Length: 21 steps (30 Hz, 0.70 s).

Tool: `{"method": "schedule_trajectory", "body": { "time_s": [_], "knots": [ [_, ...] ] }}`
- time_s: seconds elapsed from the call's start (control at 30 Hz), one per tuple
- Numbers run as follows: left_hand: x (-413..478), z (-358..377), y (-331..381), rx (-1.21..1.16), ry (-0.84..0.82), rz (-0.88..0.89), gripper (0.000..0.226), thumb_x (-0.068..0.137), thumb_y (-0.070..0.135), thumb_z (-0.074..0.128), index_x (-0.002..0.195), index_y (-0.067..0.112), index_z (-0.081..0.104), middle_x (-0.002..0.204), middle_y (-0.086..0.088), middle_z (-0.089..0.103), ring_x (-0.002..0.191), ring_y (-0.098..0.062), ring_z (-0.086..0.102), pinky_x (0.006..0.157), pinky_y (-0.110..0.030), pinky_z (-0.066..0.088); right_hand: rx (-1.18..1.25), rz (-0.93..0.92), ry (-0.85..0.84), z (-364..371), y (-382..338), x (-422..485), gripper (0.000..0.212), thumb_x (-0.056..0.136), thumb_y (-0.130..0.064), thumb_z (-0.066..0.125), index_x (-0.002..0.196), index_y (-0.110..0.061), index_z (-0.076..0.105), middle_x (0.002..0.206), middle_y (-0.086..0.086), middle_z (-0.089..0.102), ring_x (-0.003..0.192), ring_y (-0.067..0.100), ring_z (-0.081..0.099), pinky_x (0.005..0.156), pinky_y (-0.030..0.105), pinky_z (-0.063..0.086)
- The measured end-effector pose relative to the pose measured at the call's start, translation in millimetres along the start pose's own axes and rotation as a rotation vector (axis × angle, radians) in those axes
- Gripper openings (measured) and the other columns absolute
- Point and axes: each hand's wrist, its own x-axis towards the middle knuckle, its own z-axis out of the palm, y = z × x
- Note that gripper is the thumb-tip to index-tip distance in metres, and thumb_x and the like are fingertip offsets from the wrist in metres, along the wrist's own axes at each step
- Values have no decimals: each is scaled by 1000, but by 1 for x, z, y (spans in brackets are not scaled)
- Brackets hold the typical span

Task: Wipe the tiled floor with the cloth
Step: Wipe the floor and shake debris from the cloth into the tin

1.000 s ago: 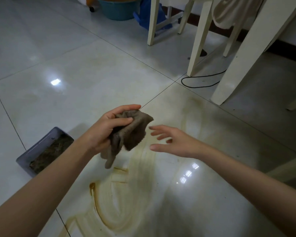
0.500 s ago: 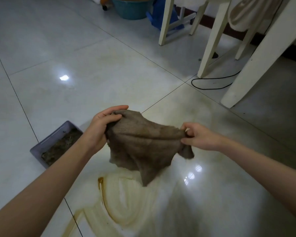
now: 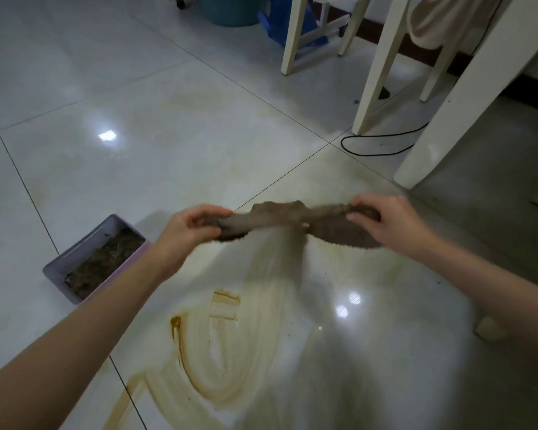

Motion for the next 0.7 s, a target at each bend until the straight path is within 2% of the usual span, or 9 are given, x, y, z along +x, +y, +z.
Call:
{"method": "schedule_trajectory", "body": {
  "time_s": [0.1, 0.13, 0.27, 0.37, 0.43, 0.5, 0.57, 0.63, 0.7],
  "knots": [
    [-34, 9, -48, 239, -252, -134, 53, 80, -22, 56, 116, 17, 65, 80, 2, 68, 75, -5, 62, 72, -15, 49, -18, 23, -373, 26, 16, -47, 5, 87, -11, 70, 91, -12, 73, 73, -4, 68, 61, 9, 61, 65, 15, 42],
    [-44, 12, -65, 359, -332, -161, 55, 81, -19, 57, 122, 18, 63, 84, 3, 69, 78, -4, 62, 73, -16, 49, -42, 22, -517, 37, 22, -64, 6, 89, -13, 68, 93, -12, 72, 75, -5, 69, 62, 8, 62, 65, 13, 41],
    [-65, 24, -107, 780, -600, -227, 49, 88, 1, 53, 129, 26, 59, 121, 3, 65, 109, -8, 59, 89, -20, 47, -109, 37, -947, 75, 33, -115, 16, 91, -13, 60, 102, -12, 70, 92, 4, 73, 86, 7, 61, 82, 18, 48],
    [-58, 29, -107, 940, -860, -362, 45, 89, 14, 47, 131, 26, 57, 129, 6, 59, 114, -10, 54, 92, -17, 41, -137, 62, -1068, 83, 35, -116, 29, 91, -35, 64, 115, -21, 68, 108, -2, 70, 90, 7, 62, 77, 7, 40],
    [-45, 31, -99, 1029, -933, -466, 37, 90, 21, 51, 125, 22, 62, 122, 4, 62, 110, -11, 56, 89, -17, 40, -215, 126, -991, 83, 43, -101, 33, 93, -44, 59, 111, -19, 68, 107, 0, 70, 91, 12, 63, 79, 18, 45],
    [-25, 33, -94, 1133, -829, -493, 29, 92, 26, 51, 113, 15, 67, 109, -1, 68, 95, -13, 61, 84, -21, 45, -307, 251, -827, 85, 56, -82, 35, 95, -44, 56, 111, -14, 64, 107, 6, 69, 94, 20, 63, 81, 28, 49],
    [-7, 37, -95, 1224, -581, -490, 30, 94, 35, 49, 100, 11, 67, 101, -6, 67, 89, -20, 61, 80, -28, 48, -314, 437, -705, 90, 65, -68, 40, 94, -45, 57, 115, -11, 58, 109, 9, 67, 96, 24, 61, 76, 30, 48],
    [3, 45, -103, 1239, -358, -523, 39, 92, 47, 51, 75, 13, 58, 83, -4, 61, 80, -22, 59, 68, -28, 45, -288, 584, -670, 102, 65, -62, 41, 92, -48, 59, 106, -10, 55, 98, 9, 63, 90, 24, 59, 66, 28, 42],
    [4, 55, -116, 1178, -227, -615, 49, 87, 59, 55, 65, 16, 48, 71, 0, 53, 73, -21, 55, 64, -28, 42, -256, 662, -635, 120, 58, -68, 35, 91, -45, 62, 96, -12, 49, 89, 6, 57, 82, 22, 55, 63, 28, 40]
  ]
}}
